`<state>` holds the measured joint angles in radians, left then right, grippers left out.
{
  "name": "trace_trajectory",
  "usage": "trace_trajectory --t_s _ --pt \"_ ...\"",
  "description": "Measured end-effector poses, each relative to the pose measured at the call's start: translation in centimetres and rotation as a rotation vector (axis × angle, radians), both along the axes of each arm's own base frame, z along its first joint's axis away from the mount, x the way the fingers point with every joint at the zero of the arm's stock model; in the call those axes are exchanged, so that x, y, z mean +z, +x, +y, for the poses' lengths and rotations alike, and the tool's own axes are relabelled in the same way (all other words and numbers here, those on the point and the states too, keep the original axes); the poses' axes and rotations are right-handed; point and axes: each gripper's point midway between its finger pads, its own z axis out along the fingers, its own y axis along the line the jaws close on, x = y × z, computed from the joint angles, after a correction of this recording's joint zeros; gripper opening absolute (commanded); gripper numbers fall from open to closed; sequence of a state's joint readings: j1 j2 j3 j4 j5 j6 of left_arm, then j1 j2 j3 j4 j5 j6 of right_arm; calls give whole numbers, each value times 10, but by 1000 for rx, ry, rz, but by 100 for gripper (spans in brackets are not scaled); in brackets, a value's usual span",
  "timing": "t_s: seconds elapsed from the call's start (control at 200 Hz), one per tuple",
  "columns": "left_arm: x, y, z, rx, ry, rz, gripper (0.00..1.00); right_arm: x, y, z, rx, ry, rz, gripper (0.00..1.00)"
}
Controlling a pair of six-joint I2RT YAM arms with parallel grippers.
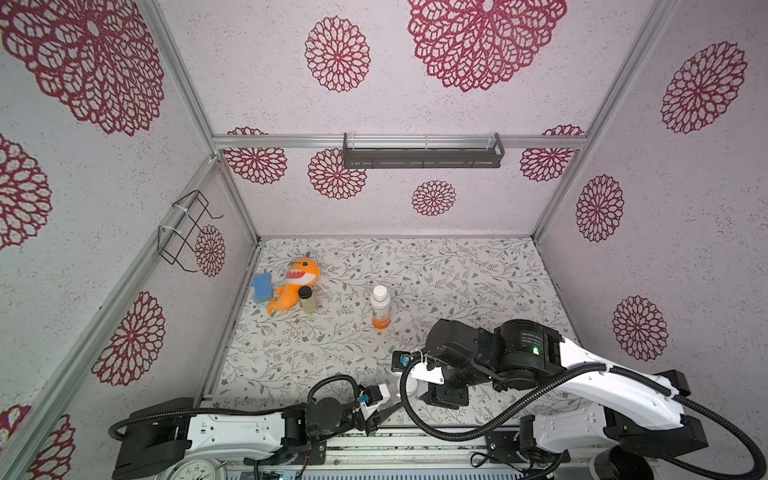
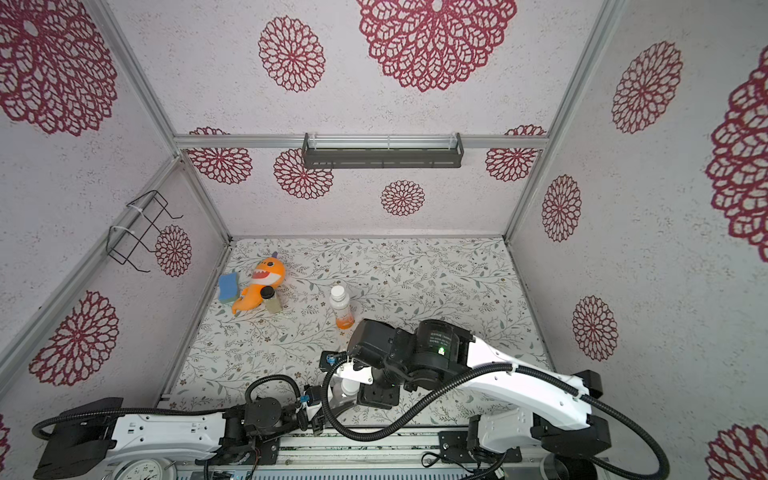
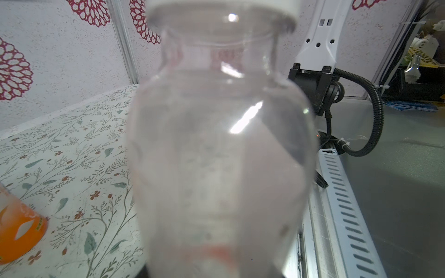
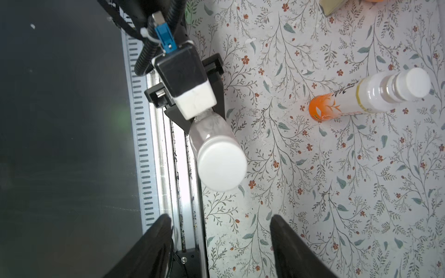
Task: Screw on the bottle caps
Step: Screw the bottle cap onto the plastic bottle.
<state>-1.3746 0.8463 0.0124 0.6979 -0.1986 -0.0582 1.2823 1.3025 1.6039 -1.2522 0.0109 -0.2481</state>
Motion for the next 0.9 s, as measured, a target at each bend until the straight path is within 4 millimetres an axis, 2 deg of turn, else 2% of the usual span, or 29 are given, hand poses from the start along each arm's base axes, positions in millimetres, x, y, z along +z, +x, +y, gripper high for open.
trace_trajectory --t_s 0.27,0.626,0.896 --pt "-6 -9 -4 -38 28 -17 38 -10 4 -2 158 -55 -64 67" --pt "-4 -11 -5 -49 21 -30 38 -33 -5 14 255 -109 15 59" --pt "-4 -11 -6 -51 23 -33 38 -27 -10 19 279 -81 41 57"
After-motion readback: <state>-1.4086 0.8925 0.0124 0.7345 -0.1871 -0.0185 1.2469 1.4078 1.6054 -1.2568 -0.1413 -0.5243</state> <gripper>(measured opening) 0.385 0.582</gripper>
